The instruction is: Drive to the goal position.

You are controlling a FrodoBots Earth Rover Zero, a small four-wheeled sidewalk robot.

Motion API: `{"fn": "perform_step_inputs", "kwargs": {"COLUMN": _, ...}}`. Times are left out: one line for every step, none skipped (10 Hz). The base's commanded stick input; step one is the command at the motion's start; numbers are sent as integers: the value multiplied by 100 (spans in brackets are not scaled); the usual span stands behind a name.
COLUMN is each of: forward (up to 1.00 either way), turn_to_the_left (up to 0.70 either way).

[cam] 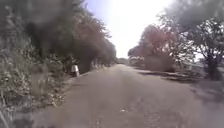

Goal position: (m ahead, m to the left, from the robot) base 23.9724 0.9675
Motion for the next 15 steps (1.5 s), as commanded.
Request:
{"fn": "perform_step_inputs", "kwargs": {"forward": 50, "turn_to_the_left": 0}}
{"fn": "perform_step_inputs", "kwargs": {"forward": 50, "turn_to_the_left": 0}}
{"fn": "perform_step_inputs", "kwargs": {"forward": 50, "turn_to_the_left": 0}}
{"fn": "perform_step_inputs", "kwargs": {"forward": 50, "turn_to_the_left": 0}}
{"fn": "perform_step_inputs", "kwargs": {"forward": 50, "turn_to_the_left": 0}}
{"fn": "perform_step_inputs", "kwargs": {"forward": 50, "turn_to_the_left": 0}}
{"fn": "perform_step_inputs", "kwargs": {"forward": 50, "turn_to_the_left": 0}}
{"fn": "perform_step_inputs", "kwargs": {"forward": 50, "turn_to_the_left": 0}}
{"fn": "perform_step_inputs", "kwargs": {"forward": 50, "turn_to_the_left": 0}}
{"fn": "perform_step_inputs", "kwargs": {"forward": 50, "turn_to_the_left": 0}}
{"fn": "perform_step_inputs", "kwargs": {"forward": 50, "turn_to_the_left": 0}}
{"fn": "perform_step_inputs", "kwargs": {"forward": 50, "turn_to_the_left": 0}}
{"fn": "perform_step_inputs", "kwargs": {"forward": 50, "turn_to_the_left": 0}}
{"fn": "perform_step_inputs", "kwargs": {"forward": 50, "turn_to_the_left": 0}}
{"fn": "perform_step_inputs", "kwargs": {"forward": 50, "turn_to_the_left": 0}}
